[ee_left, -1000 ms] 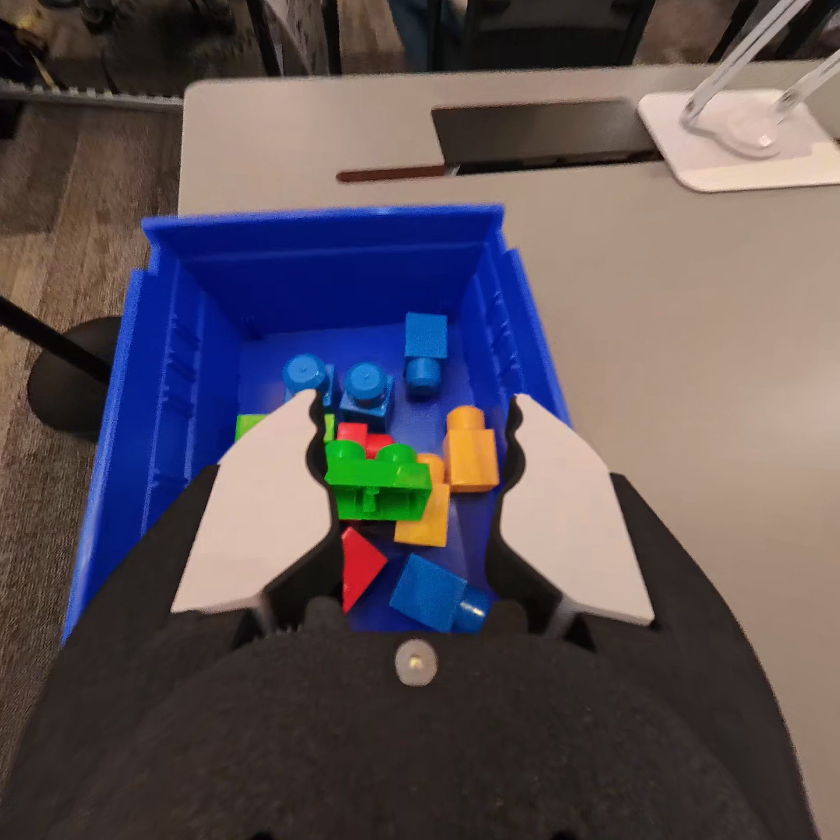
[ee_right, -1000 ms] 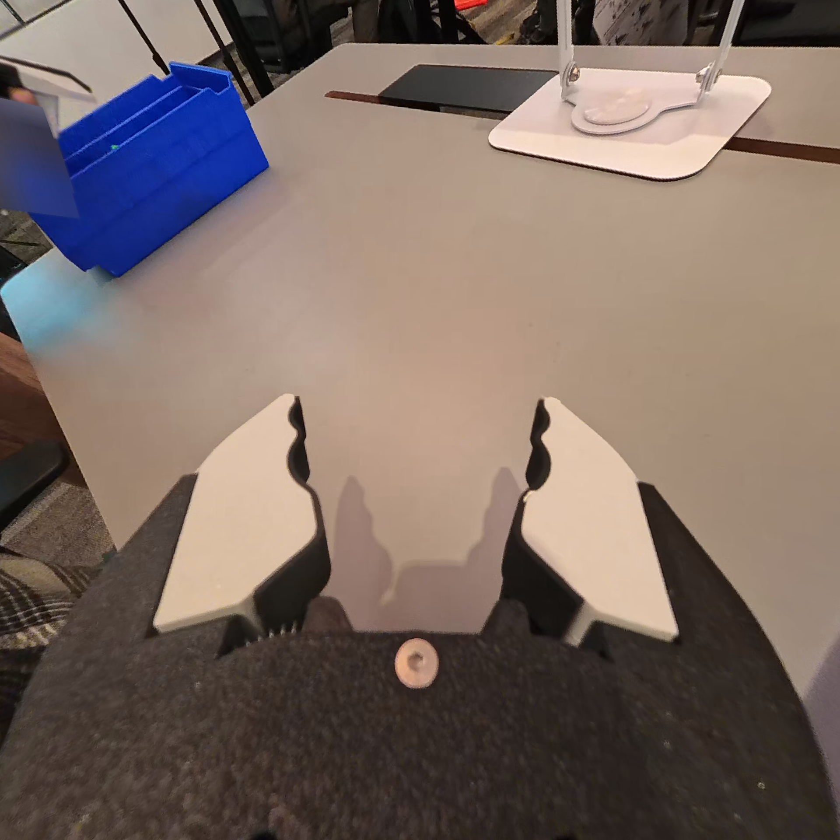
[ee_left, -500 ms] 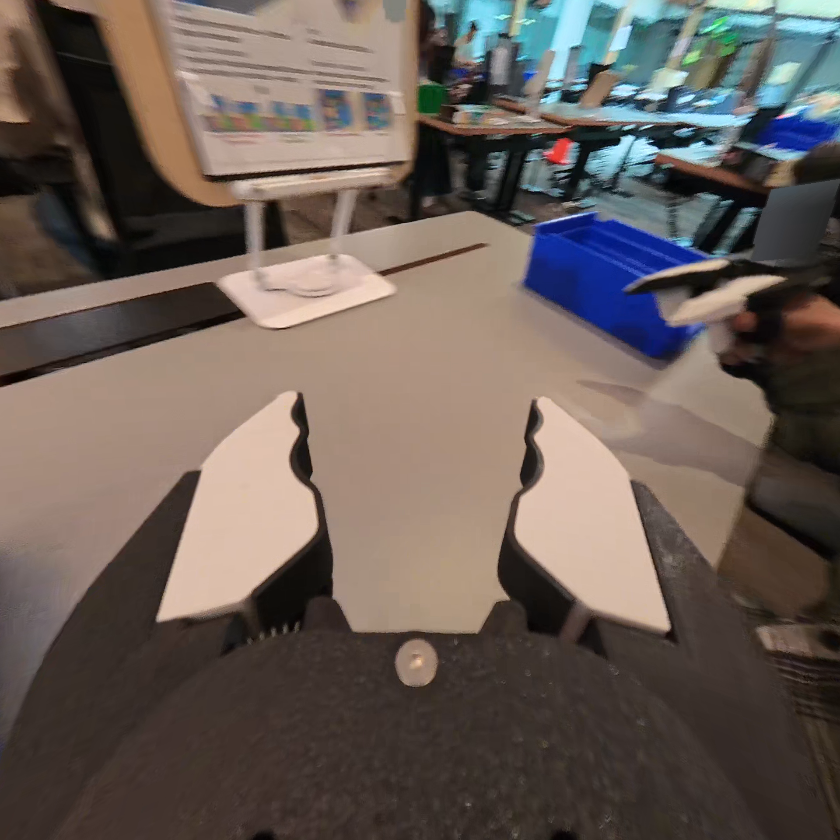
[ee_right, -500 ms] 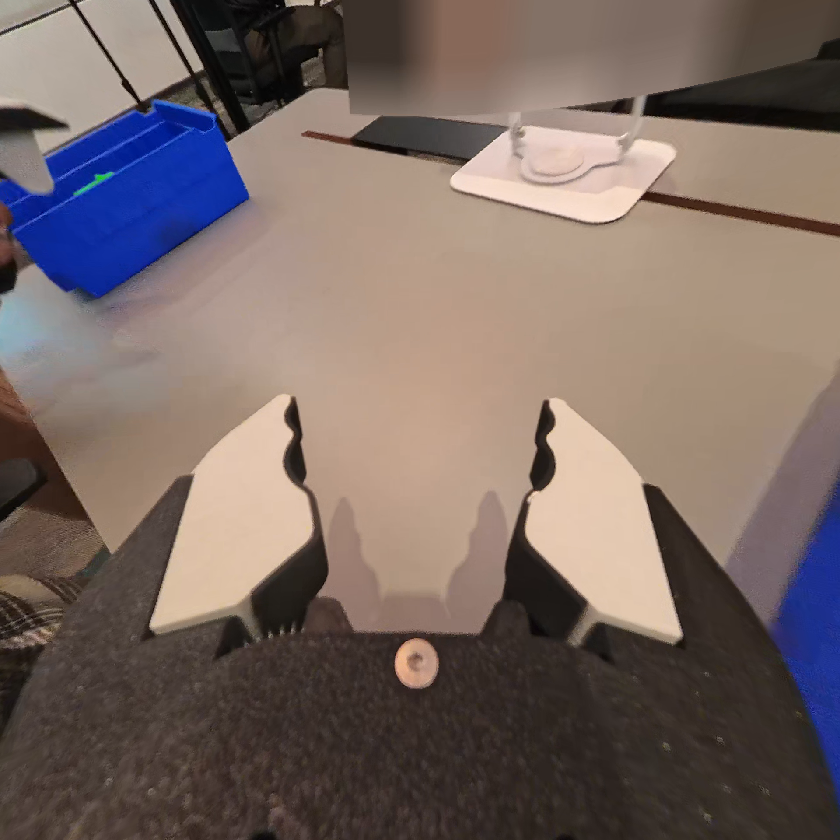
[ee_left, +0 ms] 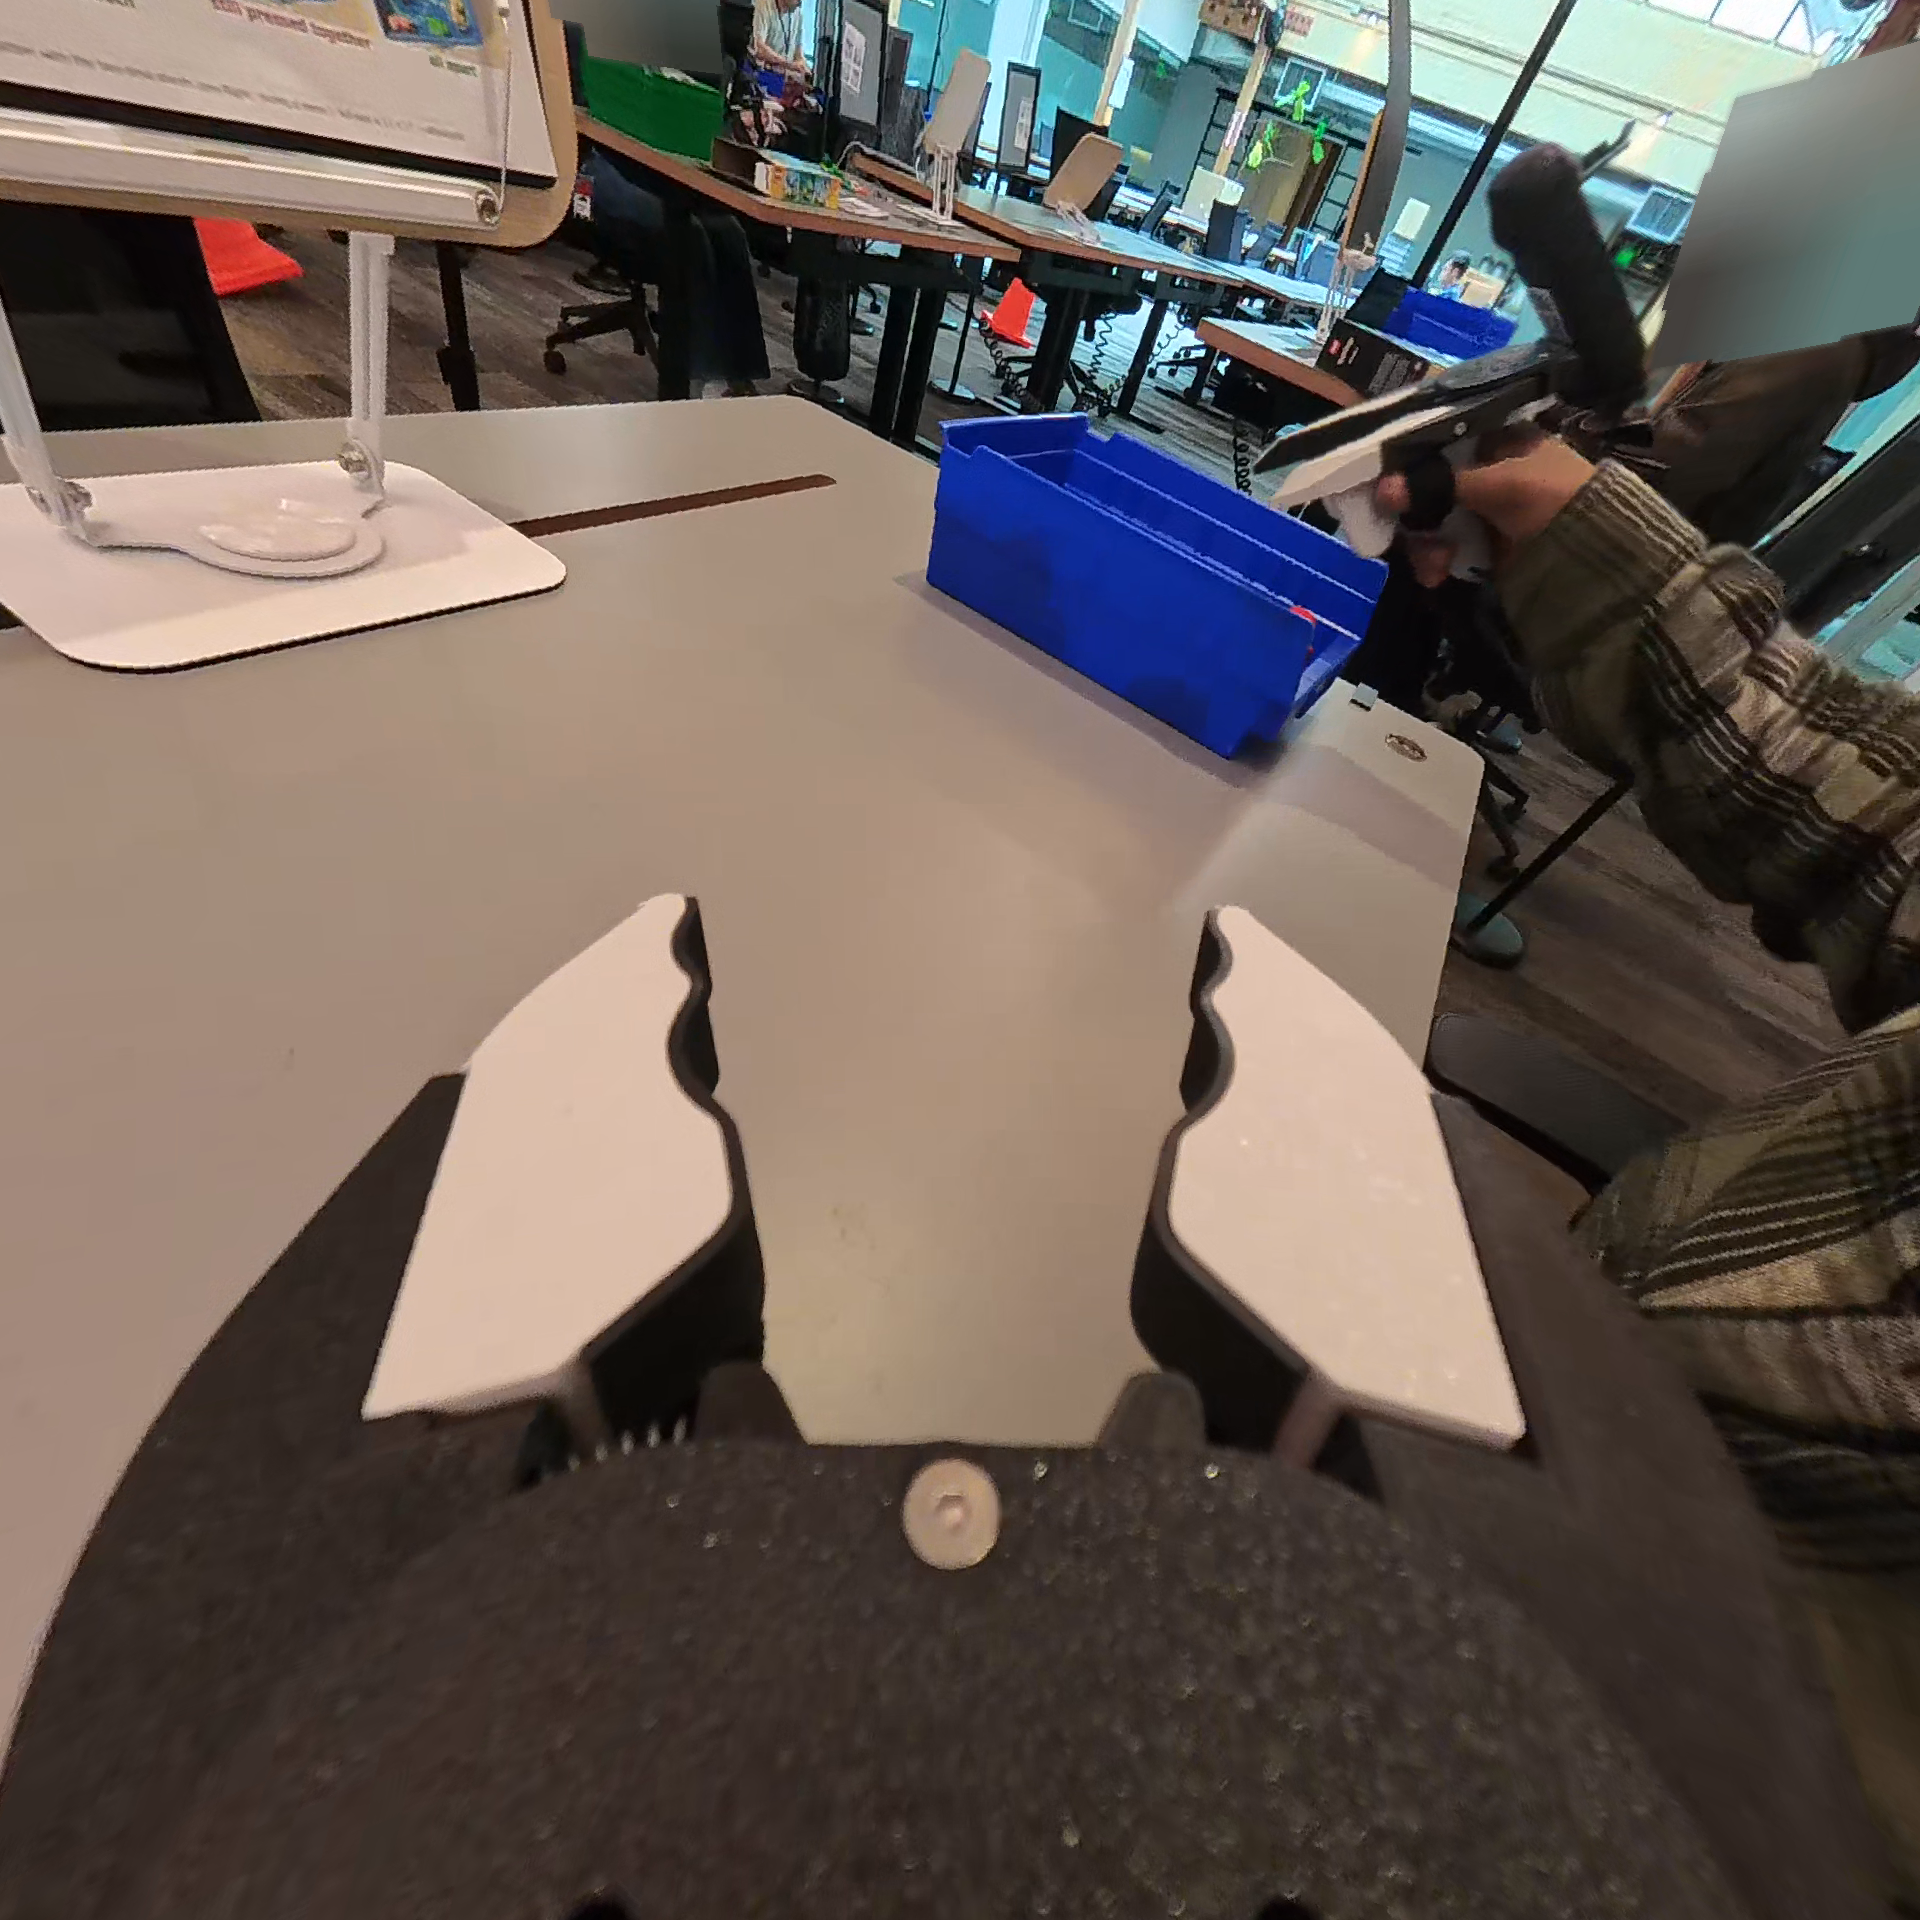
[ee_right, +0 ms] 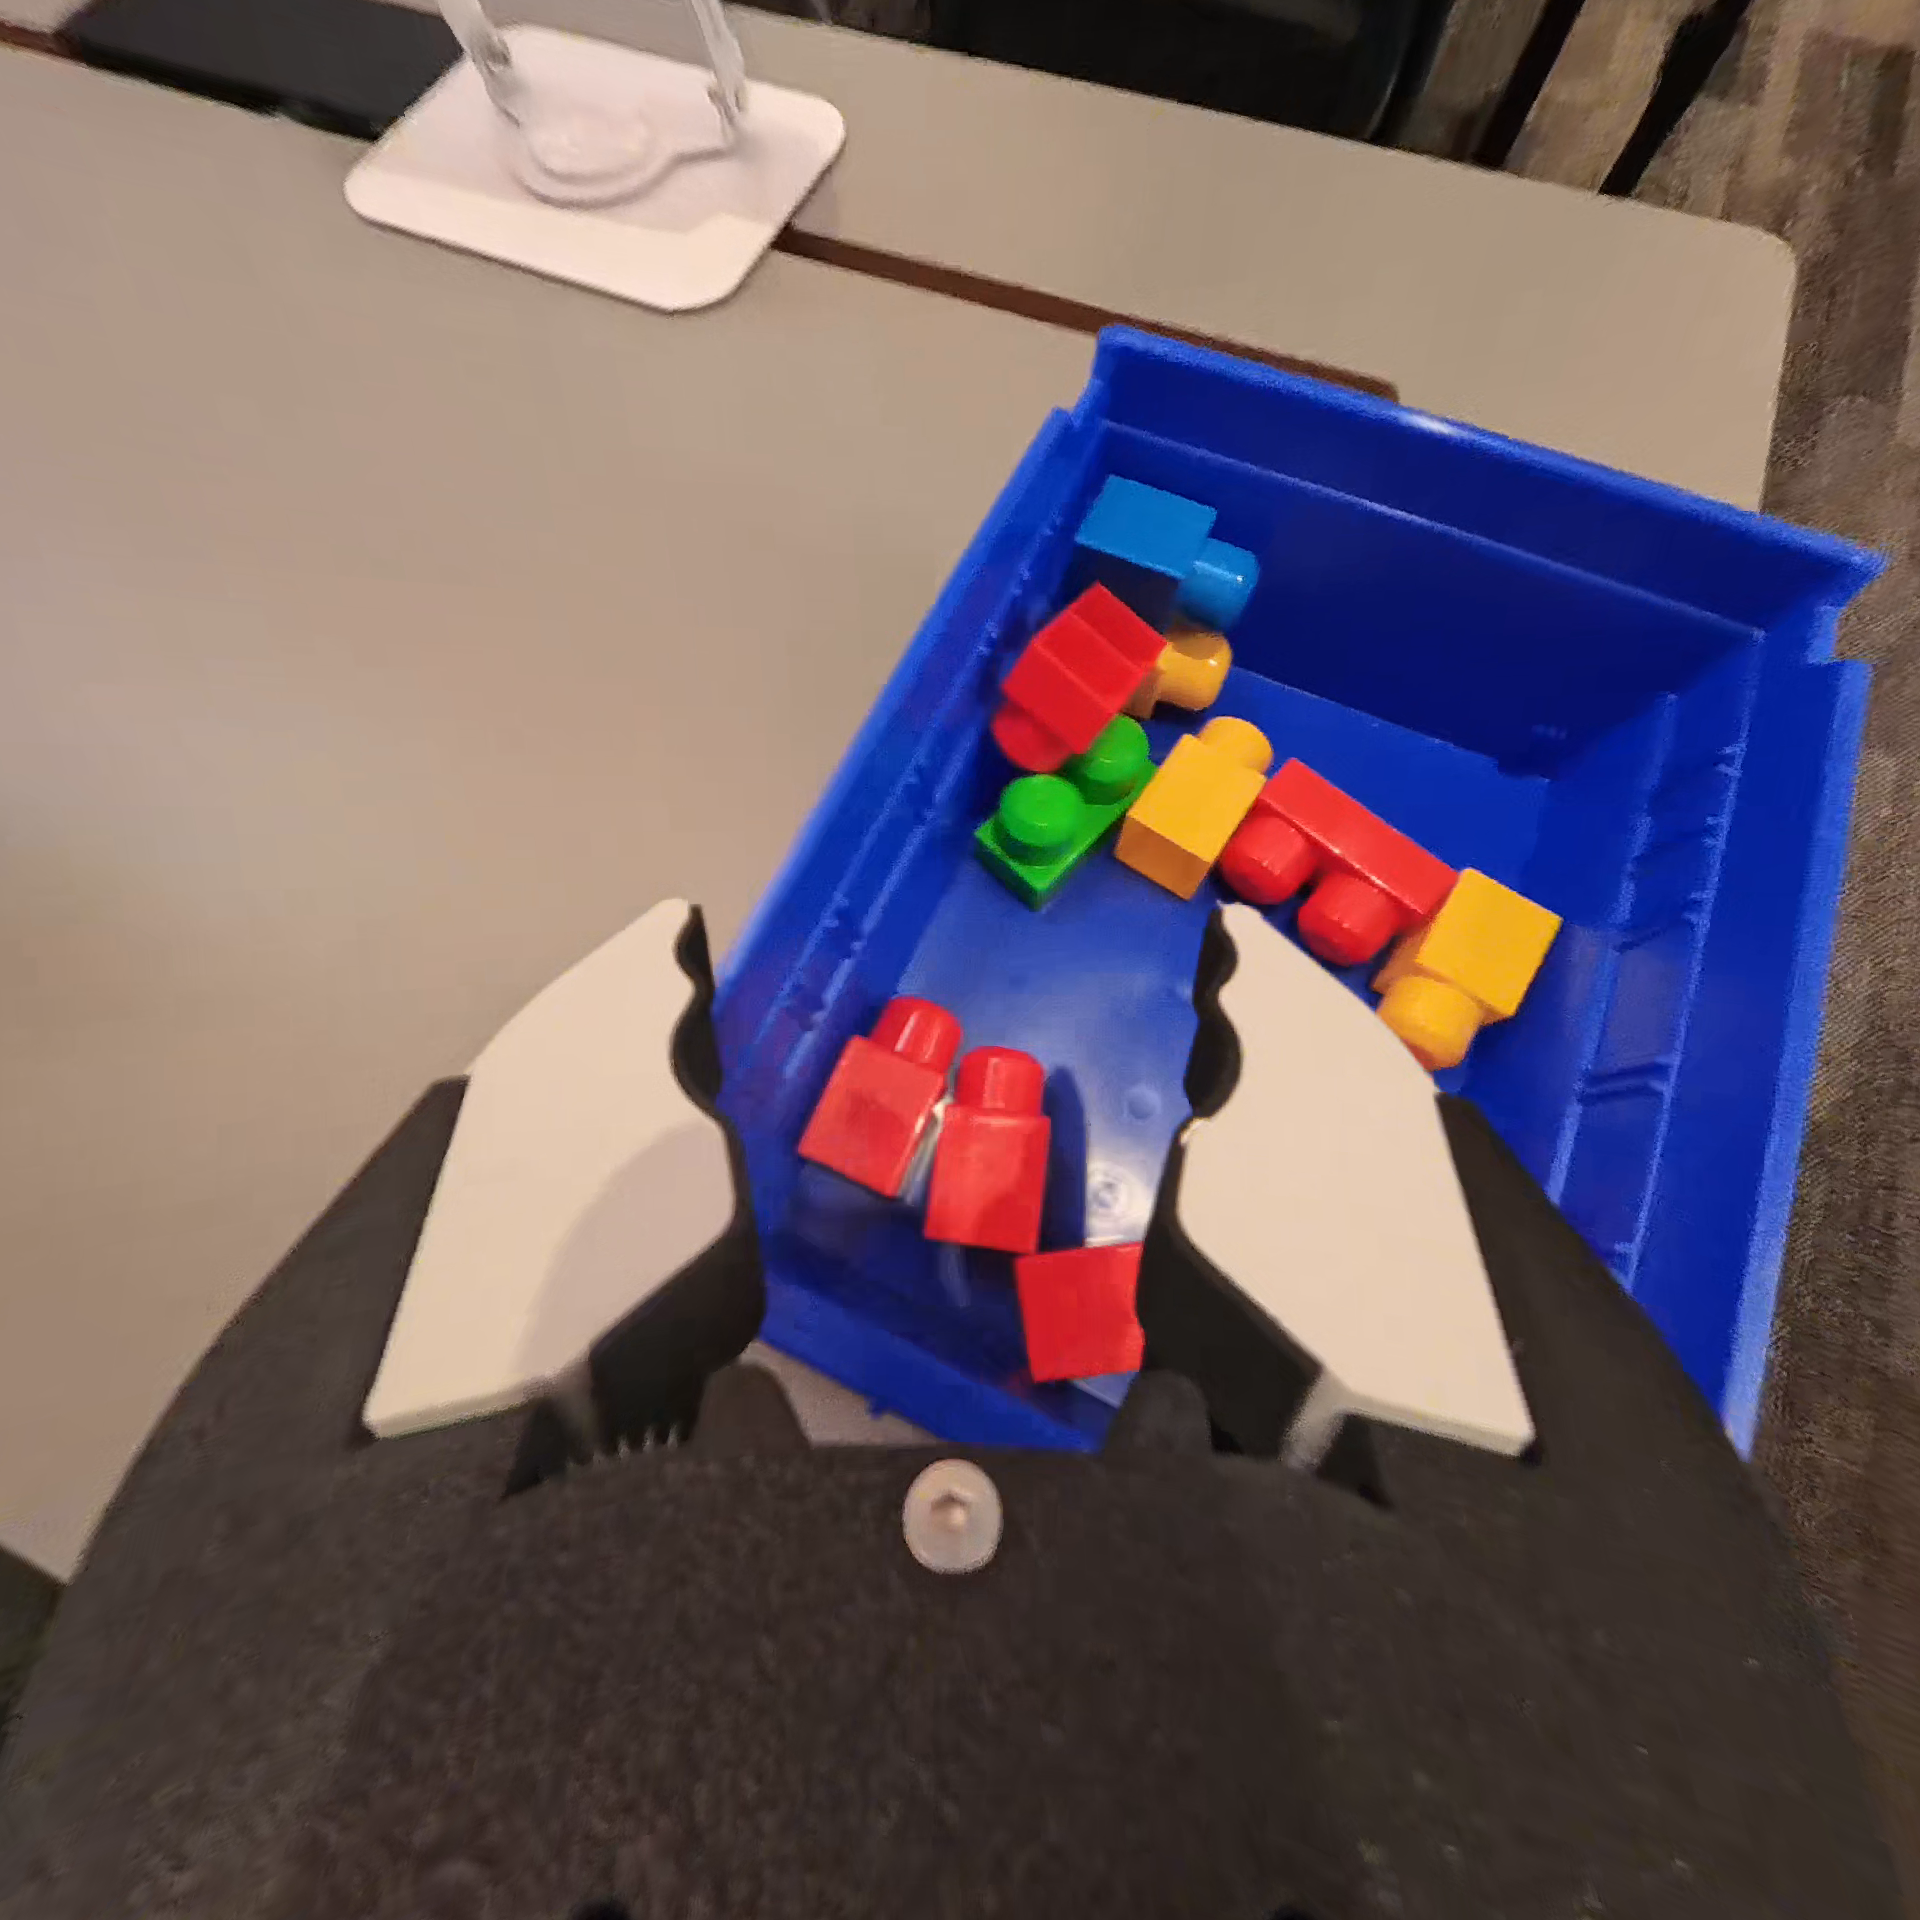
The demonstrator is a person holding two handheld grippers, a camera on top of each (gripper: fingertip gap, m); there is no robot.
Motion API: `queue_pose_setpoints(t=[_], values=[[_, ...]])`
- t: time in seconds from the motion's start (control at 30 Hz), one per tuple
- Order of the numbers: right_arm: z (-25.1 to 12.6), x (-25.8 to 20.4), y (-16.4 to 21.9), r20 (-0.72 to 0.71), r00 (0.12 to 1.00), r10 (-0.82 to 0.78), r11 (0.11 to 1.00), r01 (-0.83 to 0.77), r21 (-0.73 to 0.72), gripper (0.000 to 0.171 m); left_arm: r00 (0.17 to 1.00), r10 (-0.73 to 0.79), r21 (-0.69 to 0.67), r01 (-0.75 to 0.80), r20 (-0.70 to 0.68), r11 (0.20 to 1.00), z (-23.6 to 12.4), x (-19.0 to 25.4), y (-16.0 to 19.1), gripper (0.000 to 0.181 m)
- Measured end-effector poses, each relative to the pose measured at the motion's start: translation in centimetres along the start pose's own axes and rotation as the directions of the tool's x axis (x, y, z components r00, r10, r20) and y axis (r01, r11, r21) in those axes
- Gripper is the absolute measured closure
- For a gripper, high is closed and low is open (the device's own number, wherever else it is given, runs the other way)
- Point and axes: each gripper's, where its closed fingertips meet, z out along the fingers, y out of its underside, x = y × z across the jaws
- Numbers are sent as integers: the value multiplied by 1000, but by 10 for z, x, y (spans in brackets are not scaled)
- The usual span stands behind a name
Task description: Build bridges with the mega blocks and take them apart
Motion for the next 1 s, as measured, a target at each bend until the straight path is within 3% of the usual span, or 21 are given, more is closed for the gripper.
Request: queue_pose_setpoints(t=[0.27, 0.53, 0.7, 1.0], values=[[63, 51, -28, 23, 996, 86, 993, -83, -86, 90, 999, -33, -14, 32, -5, 999, 2, -1, 4, 94], [125, 81, -39, 88, 939, 332, 938, -318, -141, 104, 1000, -16, -30, 16, 13, 999, 0, 1, 4, 95], [144, 86, -35, 182, 843, 505, 862, -484, -149, 111, 999, -22, -36, 23, 26, 999, -3, -2, 6, 96], [156, 89, -30, 245, 761, 600, 800, -568, -195, 117, 1000, -17, -53, 18, 5, 998, 4, -2, 6, 97]])
